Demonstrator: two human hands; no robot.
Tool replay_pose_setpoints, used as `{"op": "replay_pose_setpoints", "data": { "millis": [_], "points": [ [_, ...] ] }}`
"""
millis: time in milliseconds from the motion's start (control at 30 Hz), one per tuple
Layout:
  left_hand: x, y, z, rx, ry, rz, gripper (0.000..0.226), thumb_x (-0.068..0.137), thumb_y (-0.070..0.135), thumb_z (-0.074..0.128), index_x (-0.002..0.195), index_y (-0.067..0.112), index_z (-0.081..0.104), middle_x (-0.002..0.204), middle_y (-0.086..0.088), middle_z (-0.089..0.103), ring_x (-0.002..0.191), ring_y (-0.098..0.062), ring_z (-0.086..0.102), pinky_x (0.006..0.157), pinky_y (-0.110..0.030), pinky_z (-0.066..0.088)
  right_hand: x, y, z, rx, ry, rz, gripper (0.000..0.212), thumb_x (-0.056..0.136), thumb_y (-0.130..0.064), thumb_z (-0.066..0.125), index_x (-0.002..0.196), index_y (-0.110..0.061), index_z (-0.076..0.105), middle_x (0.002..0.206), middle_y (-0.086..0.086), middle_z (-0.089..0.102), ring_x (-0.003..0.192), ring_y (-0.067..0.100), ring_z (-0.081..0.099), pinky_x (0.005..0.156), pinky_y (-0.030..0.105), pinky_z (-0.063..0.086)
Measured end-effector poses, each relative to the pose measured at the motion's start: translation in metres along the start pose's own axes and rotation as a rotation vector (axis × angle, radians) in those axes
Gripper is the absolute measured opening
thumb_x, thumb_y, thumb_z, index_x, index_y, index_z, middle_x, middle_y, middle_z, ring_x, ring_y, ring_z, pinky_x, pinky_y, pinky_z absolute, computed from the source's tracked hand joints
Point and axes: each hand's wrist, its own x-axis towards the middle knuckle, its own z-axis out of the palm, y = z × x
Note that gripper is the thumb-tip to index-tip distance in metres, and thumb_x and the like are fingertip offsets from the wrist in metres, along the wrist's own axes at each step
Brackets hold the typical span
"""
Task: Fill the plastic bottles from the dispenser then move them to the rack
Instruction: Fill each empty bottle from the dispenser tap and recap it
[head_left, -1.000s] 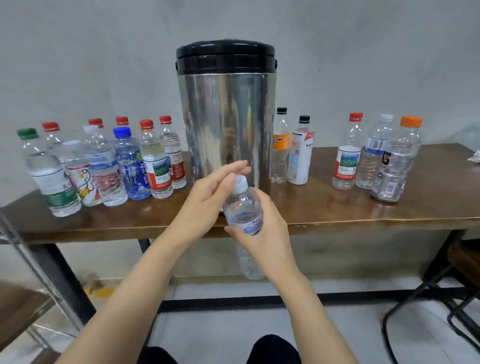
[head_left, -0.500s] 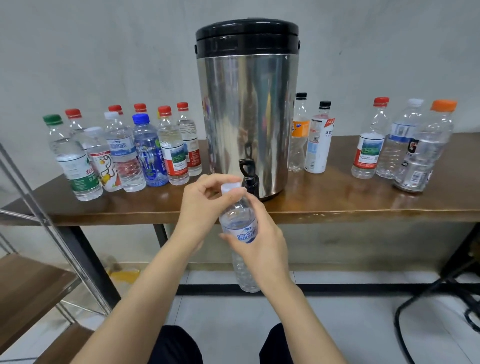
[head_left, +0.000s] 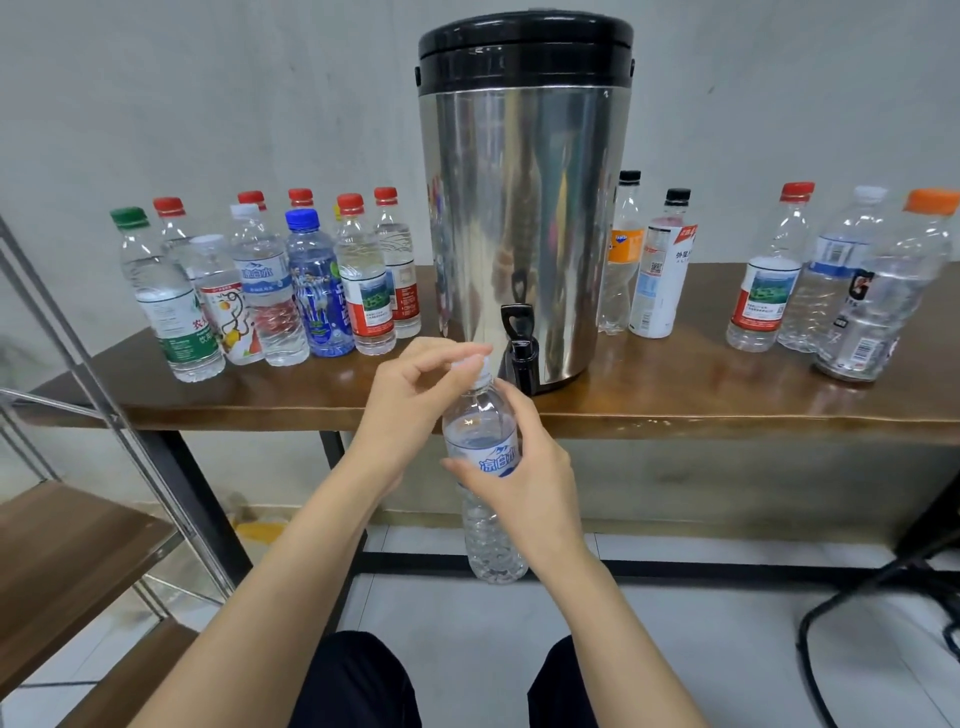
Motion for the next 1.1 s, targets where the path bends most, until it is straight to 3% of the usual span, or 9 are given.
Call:
{"op": "replay_pose_setpoints", "data": {
  "millis": [67, 133, 300, 433, 533, 633, 800, 933, 1100],
  "points": [
    [-0.002, -0.006, -0.002, 0.007, -0.073, -0.001, 0.027, 0.093, 0.028, 0.056, 0.114, 0.022, 0.071, 0.123, 0.003, 0.067, 0.117, -0.005, 0.060, 0.092, -0.021, 0.050, 0.000, 0.003, 0.000, -0.002, 0.009, 0.012, 0.086, 0.067, -0.050, 0.083, 0.138, -0.049, 0.035, 0.119, -0.022, 0.063, 0.107, 0.004, 0.062, 0.090, 0.039, 0.055],
    [-0.004, -0.010, -0.004, -0.029, -0.094, -0.052, 0.027, 0.098, 0.022, 0.053, 0.120, 0.020, 0.069, 0.121, 0.003, 0.069, 0.115, -0.012, 0.063, 0.093, -0.025, 0.052, 0.000, 0.006, 0.001, -0.016, 0.015, 0.016, 0.086, 0.068, -0.048, 0.083, 0.139, -0.048, 0.036, 0.119, -0.022, 0.063, 0.107, 0.002, 0.061, 0.089, 0.037, 0.055],
    [-0.001, -0.014, 0.005, -0.156, 0.165, -0.129, 0.017, 0.088, 0.010, 0.069, 0.102, 0.016, 0.076, 0.102, 0.003, 0.076, 0.093, -0.004, 0.069, 0.072, -0.013, 0.051, 0.000, 0.009, 0.013, -0.131, 0.034, -0.017, 0.087, 0.075, -0.048, 0.080, 0.146, -0.046, 0.029, 0.133, -0.022, 0.050, 0.113, 0.002, 0.055, 0.088, 0.033, 0.054],
    [0.009, -0.017, 0.007, -0.236, 0.332, -0.125, 0.013, 0.085, 0.007, 0.072, 0.092, 0.017, 0.075, 0.085, 0.011, 0.076, 0.082, 0.003, 0.068, 0.070, -0.009, 0.049, 0.005, 0.012, 0.019, -0.168, 0.050, -0.022, 0.085, 0.077, -0.046, 0.079, 0.144, -0.048, 0.028, 0.130, -0.021, 0.043, 0.107, 0.005, 0.056, 0.080, 0.033, 0.054],
    [0.025, -0.026, -0.002, -0.218, 0.441, -0.121, 0.012, 0.084, 0.011, 0.075, 0.092, 0.020, 0.074, 0.089, 0.013, 0.075, 0.087, 0.004, 0.067, 0.074, -0.009, 0.049, 0.007, 0.019, 0.017, -0.136, 0.085, 0.010, 0.086, 0.077, -0.043, 0.080, 0.145, -0.048, 0.027, 0.129, -0.024, 0.043, 0.105, 0.000, 0.053, 0.083, 0.032, 0.052],
    [0.046, -0.052, -0.014, -0.143, 0.480, -0.221, 0.014, 0.084, 0.016, 0.076, 0.097, 0.020, 0.074, 0.100, 0.007, 0.073, 0.099, -0.003, 0.065, 0.079, -0.011, 0.046, 0.009, 0.027, 0.009, -0.057, 0.136, 0.062, 0.086, 0.077, -0.037, 0.081, 0.144, -0.047, 0.029, 0.131, -0.029, 0.042, 0.106, -0.006, 0.047, 0.084, 0.024, 0.044],
    [0.080, -0.098, -0.020, 0.122, 0.465, -0.334, 0.015, 0.085, 0.019, 0.077, 0.100, 0.017, 0.077, 0.106, 0.003, 0.072, 0.110, -0.015, 0.061, 0.094, -0.024, 0.042, 0.015, 0.047, -0.006, -0.064, 0.253, 0.115, 0.078, 0.077, -0.034, 0.082, 0.139, -0.041, 0.036, 0.132, -0.022, 0.048, 0.110, -0.001, 0.053, 0.079, 0.021, 0.046],
    [0.093, -0.122, -0.018, 0.337, 0.376, -0.308, 0.016, 0.086, 0.022, 0.075, 0.102, 0.018, 0.077, 0.109, 0.001, 0.073, 0.109, -0.016, 0.063, 0.106, -0.037, 0.045, 0.016, 0.066, -0.016, -0.102, 0.310, 0.186, 0.076, 0.080, -0.030, 0.080, 0.141, -0.039, 0.036, 0.132, -0.016, 0.047, 0.105, 0.002, 0.052, 0.070, 0.018, 0.041],
    [0.094, -0.136, -0.013, 0.625, 0.302, -0.140, 0.019, 0.087, 0.028, 0.073, 0.102, 0.017, 0.078, 0.105, -0.002, 0.075, 0.105, -0.021, 0.064, 0.098, -0.039, 0.046, 0.017, 0.082, -0.015, -0.172, 0.294, 0.259, 0.076, 0.082, -0.029, 0.078, 0.143, -0.039, 0.034, 0.133, -0.011, 0.046, 0.111, 0.014, 0.056, 0.076, 0.025, 0.043]
  ]
}}
